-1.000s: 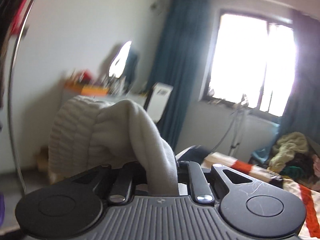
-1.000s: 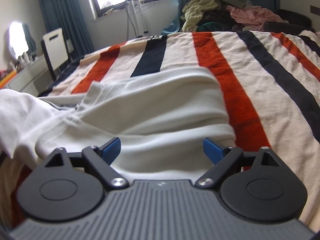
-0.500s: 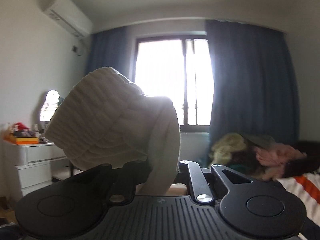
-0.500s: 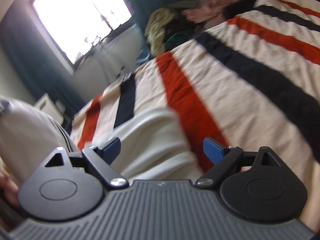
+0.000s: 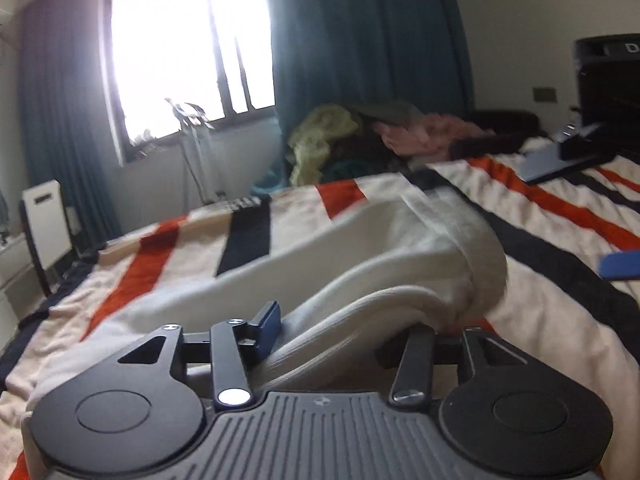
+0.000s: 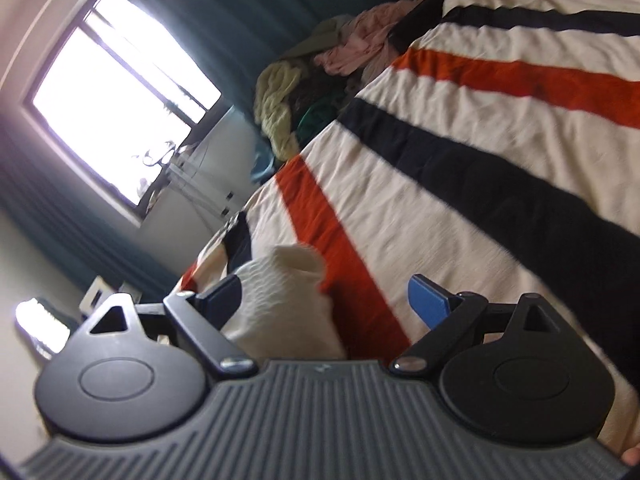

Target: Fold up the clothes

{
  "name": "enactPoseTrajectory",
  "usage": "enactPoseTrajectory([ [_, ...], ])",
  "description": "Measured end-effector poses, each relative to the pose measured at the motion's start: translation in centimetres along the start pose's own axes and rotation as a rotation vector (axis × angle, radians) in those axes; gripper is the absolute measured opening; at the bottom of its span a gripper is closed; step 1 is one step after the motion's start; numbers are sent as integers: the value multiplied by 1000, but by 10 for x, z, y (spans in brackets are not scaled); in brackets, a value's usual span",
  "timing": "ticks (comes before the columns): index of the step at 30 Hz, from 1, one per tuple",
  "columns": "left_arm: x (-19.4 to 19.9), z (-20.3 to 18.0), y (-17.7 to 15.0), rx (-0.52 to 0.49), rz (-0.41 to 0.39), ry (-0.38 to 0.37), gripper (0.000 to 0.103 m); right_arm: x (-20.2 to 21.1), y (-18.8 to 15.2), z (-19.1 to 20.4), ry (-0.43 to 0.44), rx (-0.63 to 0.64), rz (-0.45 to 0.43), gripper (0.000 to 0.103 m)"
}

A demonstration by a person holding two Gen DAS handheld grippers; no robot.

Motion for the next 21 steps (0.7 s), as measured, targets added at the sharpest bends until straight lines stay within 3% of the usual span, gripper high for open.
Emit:
enactPoseTrajectory([
  [2,8,15,-2,19,12,-48,74,-2,-3,2,27,-8,15,92],
  [5,26,57,-2,70,33,-81,78,-5,-7,2,70,-42,35,92],
  [7,40,80,3,108,38,-103,80,-10,-12,1,113,-84,56,92],
  [11,74,114,20,143,-39,-104,83,-32,-31,-2,220,-227,135,92],
  [15,89,139,24,192,-122,-71,84,-56,-49,2,222,-274,182,92],
  [21,88,168,11,295,-94,-1,84,-84,-56,3,183,-272,153,92],
])
Point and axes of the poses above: each gripper's, at about its wrist camera, not at the fingertips, and x roughly against the way its jaws point, z to its left, y to its top, the point moved 4 cm from there along -x, roughly the way its jaws point, and after that the axes turned 9 degrees about x, right-handed, at the moved point
